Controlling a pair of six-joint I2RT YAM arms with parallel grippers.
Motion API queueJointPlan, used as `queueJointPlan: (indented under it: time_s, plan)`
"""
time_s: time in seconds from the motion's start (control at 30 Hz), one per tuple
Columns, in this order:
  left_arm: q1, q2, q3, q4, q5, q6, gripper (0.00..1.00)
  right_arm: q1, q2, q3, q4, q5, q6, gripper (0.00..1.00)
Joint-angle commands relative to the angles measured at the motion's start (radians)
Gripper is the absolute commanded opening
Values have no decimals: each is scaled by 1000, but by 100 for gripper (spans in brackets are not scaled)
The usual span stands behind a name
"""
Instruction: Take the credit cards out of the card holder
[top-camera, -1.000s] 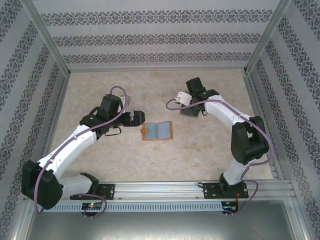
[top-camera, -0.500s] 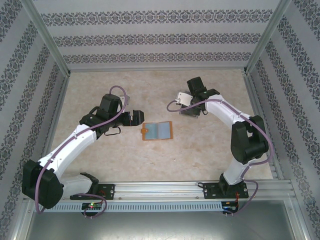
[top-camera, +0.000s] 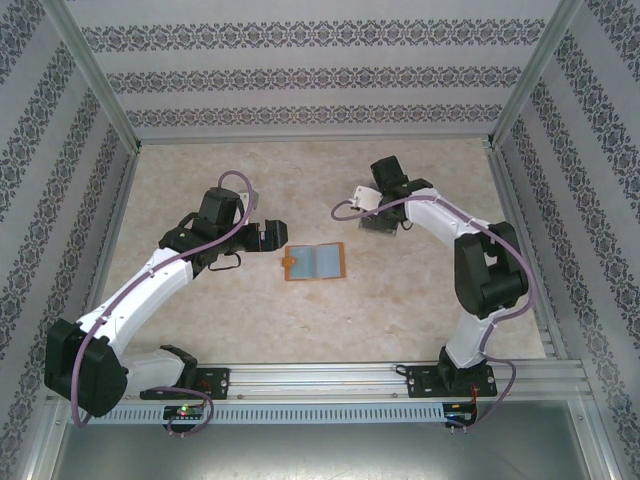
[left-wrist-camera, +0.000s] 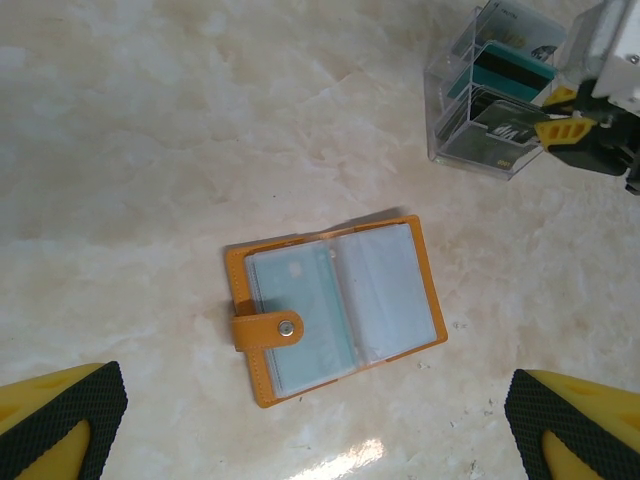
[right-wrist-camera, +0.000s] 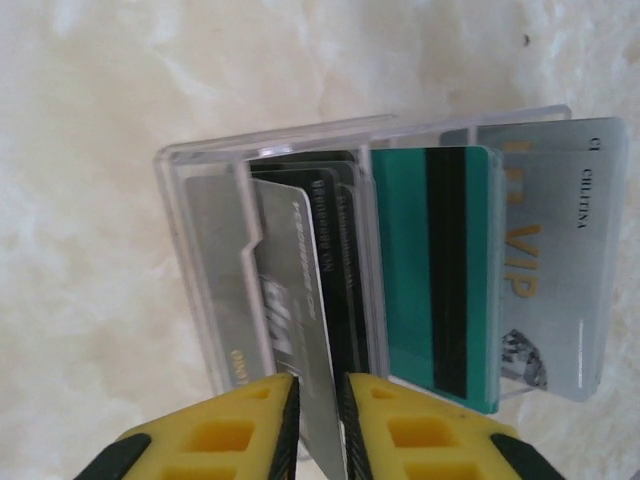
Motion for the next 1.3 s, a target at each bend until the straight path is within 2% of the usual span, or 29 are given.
queueJointPlan:
  time_s: [0.0, 0.1, 0.3, 0.33, 0.47, 0.57, 0.7, 0.9, 1.0, 1.13, 1.27]
  plan:
    - [14, 6, -2, -17, 11, 17, 100, -20, 36, 53, 89, 92, 66, 22]
    - [15, 5, -3, -23, 13, 15, 100, -25, 45, 74, 118, 149, 107, 21]
    - [15, 2, -7, -19, 17, 8, 100, -24, -4, 73, 126, 168, 246, 21]
    - [15, 1, -7, -17, 19, 5, 100, -24, -16, 73, 127, 179, 292, 19]
    - [16, 0, -14, -8, 25, -7, 100, -22, -72, 82, 118, 265, 556, 1]
    - [15, -3, -18, -7, 22, -20, 100, -20, -132, 58, 110, 310, 781, 0]
    - [15, -9, -24, -10, 28, -32, 100, -14, -218, 11, 82, 242, 993, 0]
    - [15, 0, -33, -9, 44, -66, 100, -13, -331, -64, 61, -15, 1256, 0]
    - [15, 24, -38, 0, 65, -85, 99, 6, -355, -101, 55, -104, 1323, 0]
    - [9, 63, -38, 32, 134, -100, 91, 97, -367, -150, 40, -75, 1333, 0]
    - [-18, 108, -33, 39, 88, -142, 91, 171, -364, -226, 66, -84, 1378, 0]
